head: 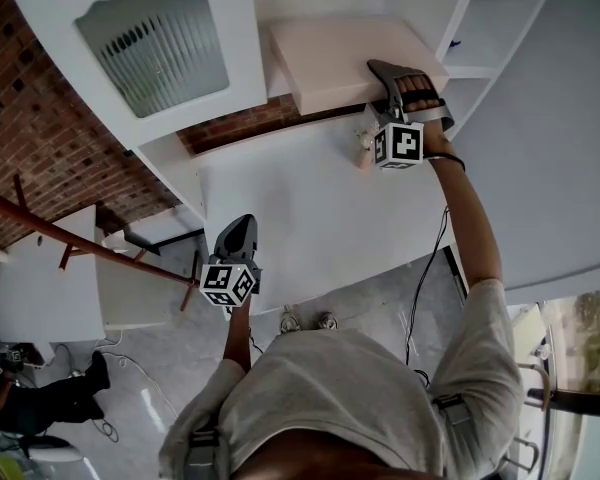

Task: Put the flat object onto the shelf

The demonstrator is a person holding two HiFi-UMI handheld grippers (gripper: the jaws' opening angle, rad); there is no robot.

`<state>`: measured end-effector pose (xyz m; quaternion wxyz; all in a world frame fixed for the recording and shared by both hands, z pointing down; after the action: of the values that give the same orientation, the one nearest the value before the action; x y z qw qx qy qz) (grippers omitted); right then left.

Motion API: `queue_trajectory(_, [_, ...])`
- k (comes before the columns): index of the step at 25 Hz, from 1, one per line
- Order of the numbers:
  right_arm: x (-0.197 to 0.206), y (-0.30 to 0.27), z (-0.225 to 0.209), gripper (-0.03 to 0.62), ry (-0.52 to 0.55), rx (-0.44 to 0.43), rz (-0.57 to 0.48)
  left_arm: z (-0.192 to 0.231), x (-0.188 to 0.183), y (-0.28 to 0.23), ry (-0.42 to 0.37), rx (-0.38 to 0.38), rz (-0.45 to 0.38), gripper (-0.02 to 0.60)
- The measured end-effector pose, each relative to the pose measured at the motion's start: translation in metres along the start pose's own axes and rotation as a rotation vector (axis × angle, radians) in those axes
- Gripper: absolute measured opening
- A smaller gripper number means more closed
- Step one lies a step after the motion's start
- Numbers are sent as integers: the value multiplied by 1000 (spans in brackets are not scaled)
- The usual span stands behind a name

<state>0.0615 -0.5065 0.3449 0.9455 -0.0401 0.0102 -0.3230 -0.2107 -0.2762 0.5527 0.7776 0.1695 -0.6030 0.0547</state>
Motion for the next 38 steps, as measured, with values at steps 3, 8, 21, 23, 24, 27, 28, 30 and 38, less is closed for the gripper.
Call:
queue_trajectory(3, [3, -10, -1, 295, -7, -8, 3, -1, -1, 0, 1, -1, -3, 15])
queue_trajectory(8, [6, -20, -3, 295, -3, -21, -5, 3, -3, 5, -2, -16, -10, 15])
queue_trajectory(21, [7, -20, -4, 325, -3, -49, -32, -2, 0, 6, 9, -12, -8, 15])
queue_trajectory(23, [6, -19, -4, 336, -2, -59, -32, -1, 0, 6, 13, -12, -9, 15])
queue_trajectory(24, [6, -17, -4, 338, -1, -55, -34, -1, 0, 6, 17, -12, -10, 15])
queue_trajectory(27, [5, -9, -7, 350, -14, -24, -40, -1, -1, 6, 35, -10, -13, 15])
queue_trajectory(28, [5, -6, -8, 351, -23, -16, -40, -1, -2, 6, 37, -8, -13, 15])
queue_trajectory(30, [6, 4, -9, 351, -33, -6, -38, -1, -2, 5, 37, -2, -11, 15])
queue_trajectory(38, [10, 51, 3, 350, -204, 76, -44, -8, 3, -2, 45, 31, -3, 15])
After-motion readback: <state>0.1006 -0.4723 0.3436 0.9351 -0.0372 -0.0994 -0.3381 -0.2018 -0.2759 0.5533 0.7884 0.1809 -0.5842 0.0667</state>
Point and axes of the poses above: the fingertips, and each gripper's own axes: y backward along the fingers, z to its left, x out of its underside, the point moved 8 cm from there along y, backward along the fingers, and after that the axes turned 14 degrees about -z, right-handed, at the moved point
